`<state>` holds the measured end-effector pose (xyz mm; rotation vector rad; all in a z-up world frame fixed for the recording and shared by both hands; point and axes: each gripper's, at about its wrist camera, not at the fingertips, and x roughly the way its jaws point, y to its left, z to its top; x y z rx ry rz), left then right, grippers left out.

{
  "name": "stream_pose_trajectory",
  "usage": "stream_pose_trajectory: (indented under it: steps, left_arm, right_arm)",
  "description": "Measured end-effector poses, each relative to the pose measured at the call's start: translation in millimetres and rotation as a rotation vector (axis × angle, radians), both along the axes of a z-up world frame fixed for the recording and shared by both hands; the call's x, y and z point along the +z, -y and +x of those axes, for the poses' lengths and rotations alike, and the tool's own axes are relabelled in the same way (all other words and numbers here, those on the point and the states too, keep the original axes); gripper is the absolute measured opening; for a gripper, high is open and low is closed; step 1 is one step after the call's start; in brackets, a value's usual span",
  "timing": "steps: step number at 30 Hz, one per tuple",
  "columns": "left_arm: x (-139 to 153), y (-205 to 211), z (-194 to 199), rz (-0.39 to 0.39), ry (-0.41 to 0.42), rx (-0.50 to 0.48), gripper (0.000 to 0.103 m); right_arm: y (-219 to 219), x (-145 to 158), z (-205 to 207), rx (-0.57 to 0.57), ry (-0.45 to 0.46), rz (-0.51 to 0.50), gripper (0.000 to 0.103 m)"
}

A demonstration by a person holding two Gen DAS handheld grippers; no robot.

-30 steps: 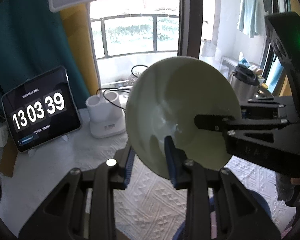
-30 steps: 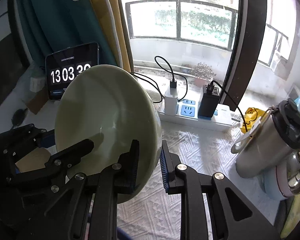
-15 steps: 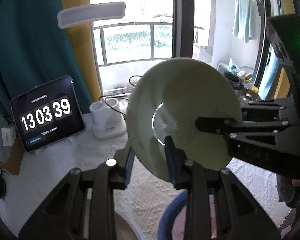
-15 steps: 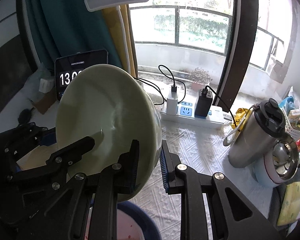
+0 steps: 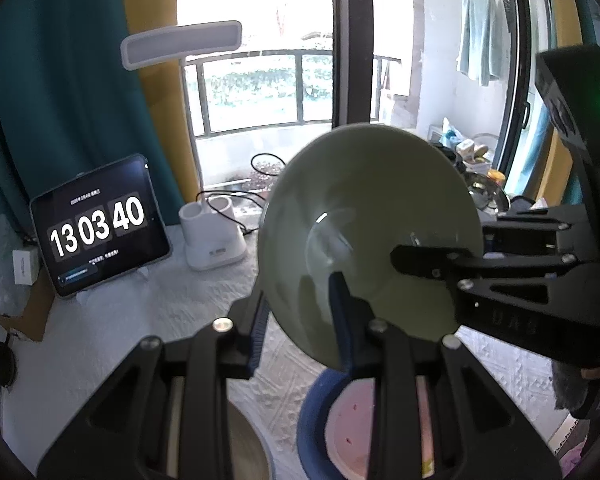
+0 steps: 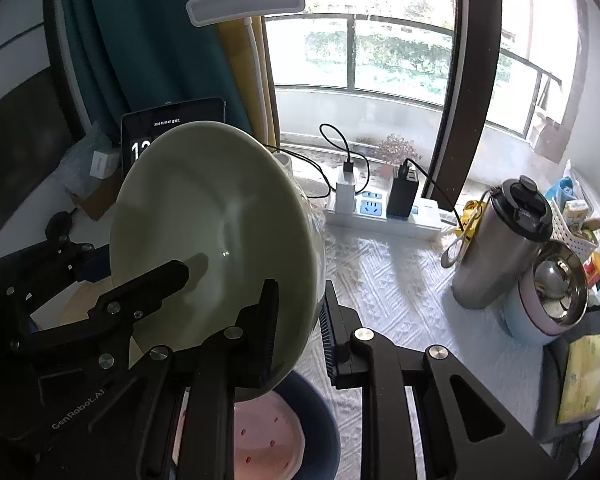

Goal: Organize plates and bowls

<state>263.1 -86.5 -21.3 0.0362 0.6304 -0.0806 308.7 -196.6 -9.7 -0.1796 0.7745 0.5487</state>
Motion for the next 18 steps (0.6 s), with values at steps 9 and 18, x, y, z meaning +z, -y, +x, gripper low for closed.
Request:
stream_pose_trajectory:
  steps: [9,18]
  left_arm:
    - [-5,8,-17,-0.005,-0.006,-0.012,0.03]
    - [-12,14,-31,-0.012,-0.024,-0.018,0.03]
  right_arm:
    - [8,-3,-24,-0.013,-0.013,-0.002,0.022]
    - [16,-13,-38,-0.022,-0.04,-0.004,0.022]
